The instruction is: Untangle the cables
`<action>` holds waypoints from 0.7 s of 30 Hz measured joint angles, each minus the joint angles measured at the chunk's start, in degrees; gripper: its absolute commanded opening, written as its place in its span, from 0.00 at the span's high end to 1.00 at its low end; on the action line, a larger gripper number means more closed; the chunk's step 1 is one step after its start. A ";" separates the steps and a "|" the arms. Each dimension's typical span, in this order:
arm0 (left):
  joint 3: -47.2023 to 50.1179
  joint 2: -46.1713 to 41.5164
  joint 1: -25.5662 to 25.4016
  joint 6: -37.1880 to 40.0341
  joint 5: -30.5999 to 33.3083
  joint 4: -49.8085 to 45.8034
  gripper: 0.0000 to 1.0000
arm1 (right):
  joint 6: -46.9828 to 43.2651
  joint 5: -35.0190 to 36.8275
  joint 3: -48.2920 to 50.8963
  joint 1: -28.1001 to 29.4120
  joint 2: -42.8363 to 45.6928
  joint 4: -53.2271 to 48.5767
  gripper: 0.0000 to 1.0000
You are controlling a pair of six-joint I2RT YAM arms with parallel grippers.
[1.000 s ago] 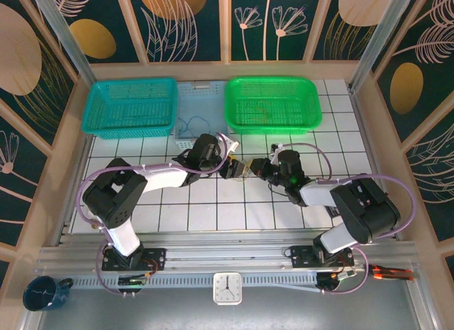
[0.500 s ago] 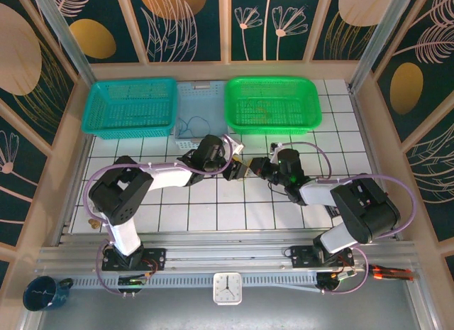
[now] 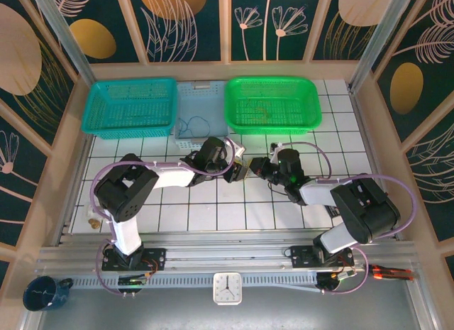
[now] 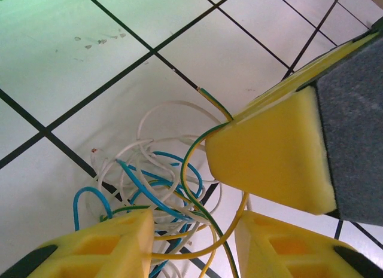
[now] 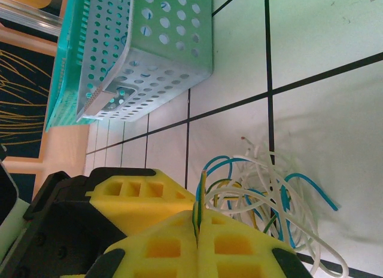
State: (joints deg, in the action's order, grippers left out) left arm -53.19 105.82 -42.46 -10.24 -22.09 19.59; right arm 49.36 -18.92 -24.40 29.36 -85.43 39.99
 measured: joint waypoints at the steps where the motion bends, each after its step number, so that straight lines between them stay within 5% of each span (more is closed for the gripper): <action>1: 0.00 0.11 0.00 0.00 0.00 -0.02 0.65 | 0.00 0.00 0.00 0.00 0.00 0.00 0.97; 7: 0.00 0.37 -0.13 0.15 0.00 0.44 0.85 | 0.00 0.02 -0.15 0.00 0.13 -0.09 0.92; 11: 0.02 0.37 -0.26 0.07 0.28 1.22 1.00 | -0.92 0.42 -0.44 0.07 1.18 -1.18 0.63; 14: 0.04 0.37 -0.26 -0.31 0.50 1.51 1.00 | -1.51 1.22 -0.57 0.11 2.82 -2.80 0.53; 21: 0.87 0.31 -0.26 -0.33 0.96 2.82 1.00 | -3.04 4.35 -0.61 -0.98 8.94 -8.26 0.51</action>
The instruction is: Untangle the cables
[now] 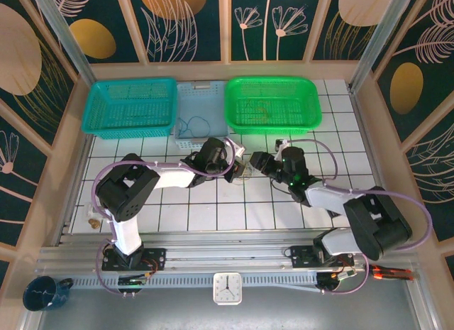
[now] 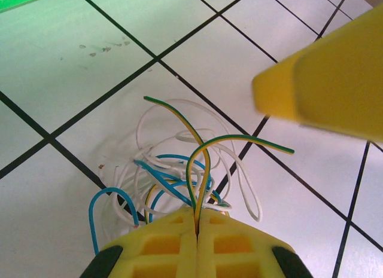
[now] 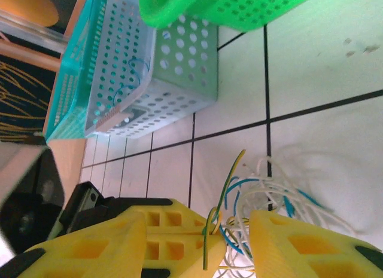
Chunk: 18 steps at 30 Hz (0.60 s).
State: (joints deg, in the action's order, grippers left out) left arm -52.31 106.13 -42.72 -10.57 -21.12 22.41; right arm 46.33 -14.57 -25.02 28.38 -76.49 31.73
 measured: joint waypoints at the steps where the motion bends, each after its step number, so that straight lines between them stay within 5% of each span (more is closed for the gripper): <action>1: 0.24 -0.07 0.00 0.00 0.15 0.20 1.00 | -0.22 0.44 0.00 -0.33 0.92 -0.76 0.51; 18: 1.75 -2.80 0.00 -0.15 0.70 1.40 1.00 | -2.60 -0.85 -4.31 -0.72 -1.81 -4.57 0.56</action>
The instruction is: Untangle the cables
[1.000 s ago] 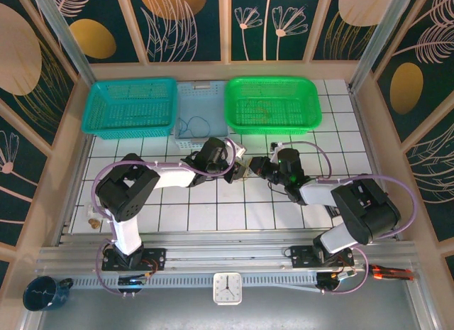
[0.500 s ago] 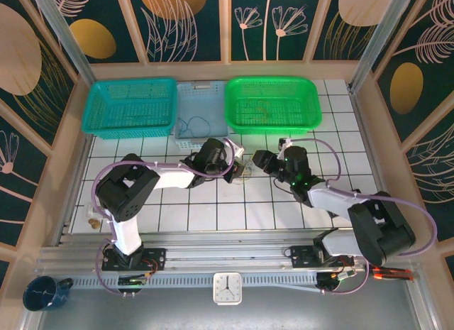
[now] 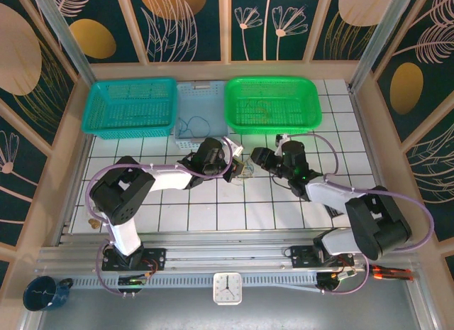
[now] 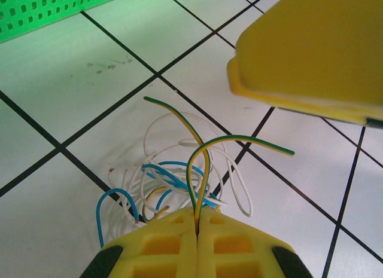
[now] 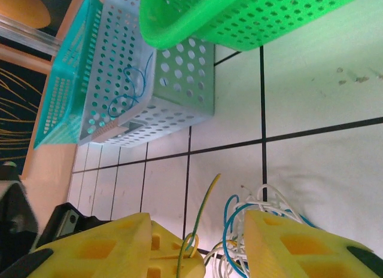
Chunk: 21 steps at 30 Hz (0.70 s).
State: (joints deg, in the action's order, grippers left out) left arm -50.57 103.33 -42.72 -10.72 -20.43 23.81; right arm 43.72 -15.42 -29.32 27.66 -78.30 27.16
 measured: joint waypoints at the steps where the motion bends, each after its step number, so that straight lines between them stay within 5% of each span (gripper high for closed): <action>1: 0.02 0.00 0.00 0.00 0.04 0.00 1.00 | 0.02 -0.24 -0.24 0.17 -0.57 0.00 0.56; 14: 0.39 0.00 0.00 0.00 0.09 0.02 1.00 | 0.07 -2.54 -1.55 2.16 -3.04 1.81 0.82; 21: 0.39 0.00 0.00 0.00 0.09 0.00 1.00 | 0.07 -2.67 -1.55 2.47 -3.04 2.60 0.78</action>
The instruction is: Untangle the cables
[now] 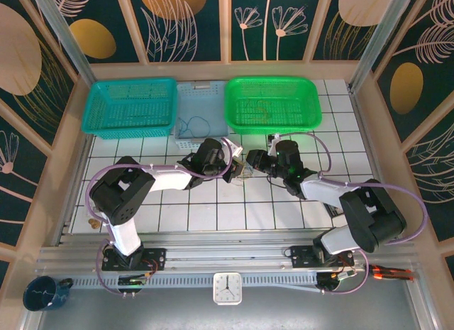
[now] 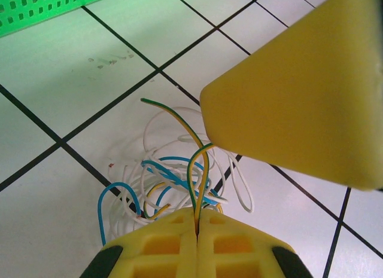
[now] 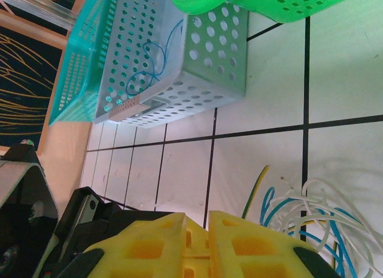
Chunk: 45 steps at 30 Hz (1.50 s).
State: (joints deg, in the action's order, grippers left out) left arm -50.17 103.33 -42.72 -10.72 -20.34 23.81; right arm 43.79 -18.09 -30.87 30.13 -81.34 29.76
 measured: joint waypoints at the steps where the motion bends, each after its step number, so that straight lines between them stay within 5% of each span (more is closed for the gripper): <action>1: 0.00 0.00 0.00 0.00 0.00 0.02 1.00 | 0.04 0.02 0.00 0.00 0.00 0.00 0.75; 45: 0.07 -0.02 0.00 -0.07 0.00 0.07 1.00 | -0.02 1.46 2.29 0.26 1.29 0.00 0.78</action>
State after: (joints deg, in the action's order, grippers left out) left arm -50.11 103.31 -42.72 -10.79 -20.34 23.88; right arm 43.77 -16.62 -28.58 30.39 -80.05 29.76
